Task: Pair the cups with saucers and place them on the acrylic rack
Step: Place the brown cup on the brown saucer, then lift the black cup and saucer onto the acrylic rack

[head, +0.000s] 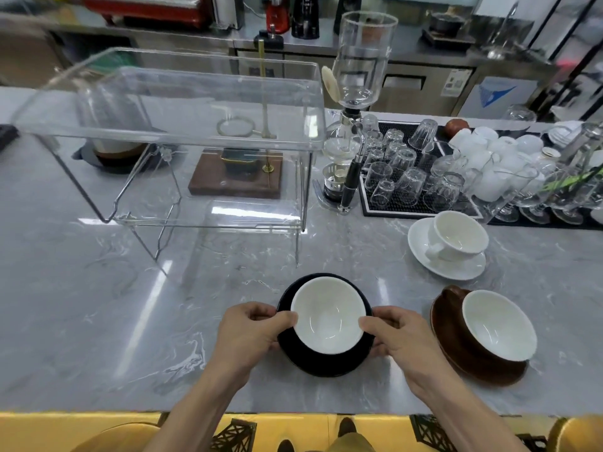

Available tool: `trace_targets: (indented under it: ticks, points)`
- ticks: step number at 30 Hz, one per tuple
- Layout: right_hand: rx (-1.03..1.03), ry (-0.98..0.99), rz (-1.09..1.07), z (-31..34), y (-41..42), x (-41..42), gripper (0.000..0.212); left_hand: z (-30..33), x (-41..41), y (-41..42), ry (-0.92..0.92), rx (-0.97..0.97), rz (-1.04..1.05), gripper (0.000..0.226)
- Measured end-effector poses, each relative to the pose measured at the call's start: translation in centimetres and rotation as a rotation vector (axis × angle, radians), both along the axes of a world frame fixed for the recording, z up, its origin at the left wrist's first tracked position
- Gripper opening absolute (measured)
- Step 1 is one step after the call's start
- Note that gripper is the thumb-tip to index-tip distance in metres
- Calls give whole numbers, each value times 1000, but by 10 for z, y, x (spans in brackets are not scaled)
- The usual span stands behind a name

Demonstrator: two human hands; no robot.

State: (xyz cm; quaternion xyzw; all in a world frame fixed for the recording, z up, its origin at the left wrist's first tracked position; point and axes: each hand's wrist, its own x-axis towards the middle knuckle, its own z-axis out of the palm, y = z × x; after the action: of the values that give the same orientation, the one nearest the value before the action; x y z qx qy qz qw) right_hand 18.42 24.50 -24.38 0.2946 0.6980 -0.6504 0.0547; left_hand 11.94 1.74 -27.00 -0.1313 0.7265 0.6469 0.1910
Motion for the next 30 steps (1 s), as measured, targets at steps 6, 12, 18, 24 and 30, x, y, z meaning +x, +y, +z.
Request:
trace_targets:
  ticks: [6, 12, 18, 24, 30]
  points:
    - [-26, 60, 87, 6, -28, -11, 17, 11, 9, -37, 47, 46, 104, 48]
    - [-91, 164, 199, 29, -63, -25, 24, 45, 21, -79, 155, 31, 213, 38]
    - [-123, 288, 303, 67, -102, -45, 22, 90, 28, -114, 318, 33, 362, 38]
    - [-87, 436, 388, 110, -131, -58, 23, 134, 30, -137, 445, 79, 444, 40]
    - [-64, 540, 438, 151, -156, -72, 32, 176, 27, -158, 569, 93, 471, 39]
